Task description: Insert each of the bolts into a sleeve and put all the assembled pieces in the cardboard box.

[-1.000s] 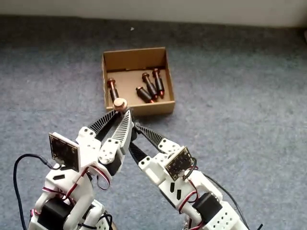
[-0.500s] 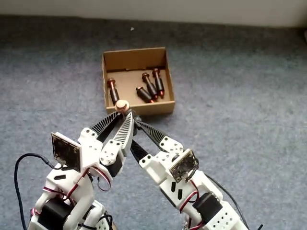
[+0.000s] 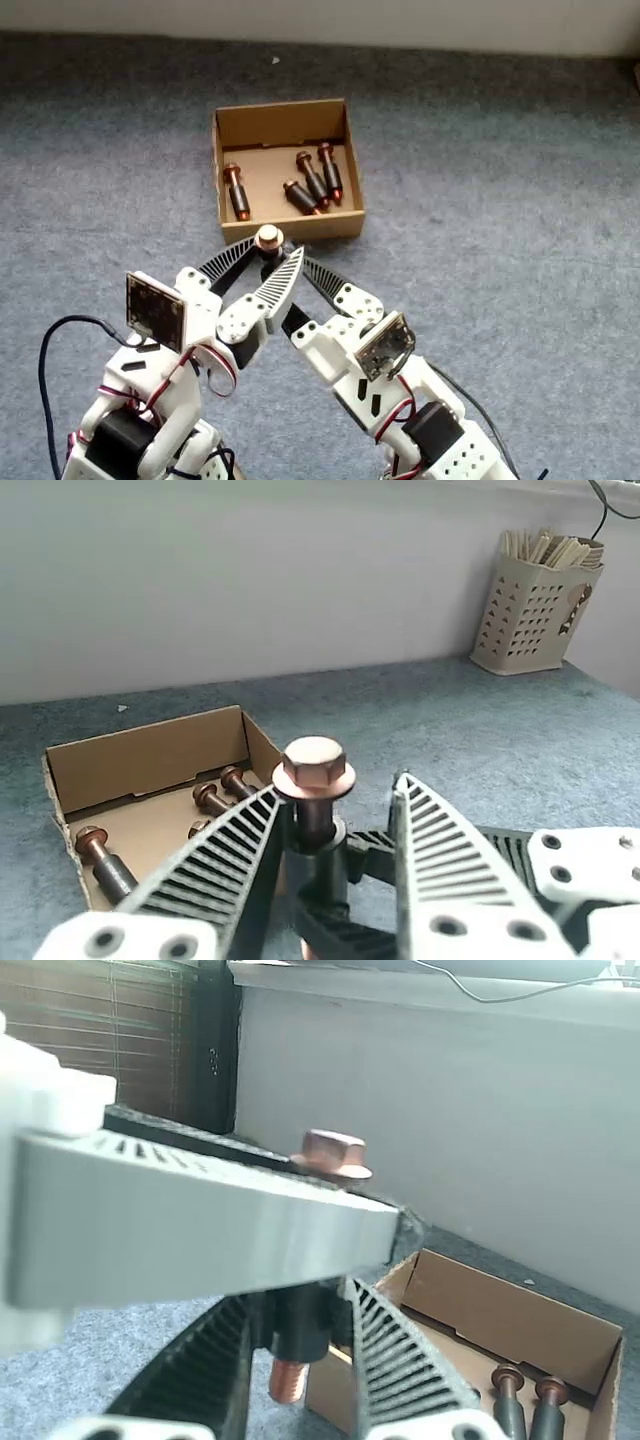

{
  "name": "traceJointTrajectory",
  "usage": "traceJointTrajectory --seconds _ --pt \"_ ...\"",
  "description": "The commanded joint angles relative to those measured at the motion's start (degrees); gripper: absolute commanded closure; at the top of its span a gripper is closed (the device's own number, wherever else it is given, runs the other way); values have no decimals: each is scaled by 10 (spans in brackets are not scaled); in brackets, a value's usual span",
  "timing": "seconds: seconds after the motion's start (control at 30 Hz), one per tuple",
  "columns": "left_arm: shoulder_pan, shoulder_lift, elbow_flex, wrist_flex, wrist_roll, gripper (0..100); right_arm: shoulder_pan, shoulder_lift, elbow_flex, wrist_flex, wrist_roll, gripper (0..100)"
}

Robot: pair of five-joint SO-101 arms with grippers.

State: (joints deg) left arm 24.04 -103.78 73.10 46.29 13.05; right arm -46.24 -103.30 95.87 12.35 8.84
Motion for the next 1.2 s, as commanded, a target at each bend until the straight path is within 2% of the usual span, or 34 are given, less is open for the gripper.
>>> traceJointTrajectory --seconds 0.0,0.17,0.37,0.53,0.77,0.83,0.93,1.07,1.17 --pt "3 0 -3 -1 -37 815 8 -12 49 -15 4 994" --pt "1 -3 7 -3 -37 815 9 -11 55 -11 1 994" --pt "-71 -3 7 -4 -37 811 9 -11 59 18 1 994" --pt "-74 -3 8 -4 -37 811 13 -11 60 18 1 994" --pt "-80 -3 8 -5 -35 819 105 -10 60 18 0 994" --pt "-79 -1 9 -5 -38 856 124 -6 61 18 -2 994" --pt "-97 -3 24 -5 -56 898 142 -6 61 18 -55 994" --pt "-169 -4 78 -5 -99 902 180 -10 61 17 -149 994" --pt "-211 -4 111 -5 -100 902 201 -10 61 15 -169 994"
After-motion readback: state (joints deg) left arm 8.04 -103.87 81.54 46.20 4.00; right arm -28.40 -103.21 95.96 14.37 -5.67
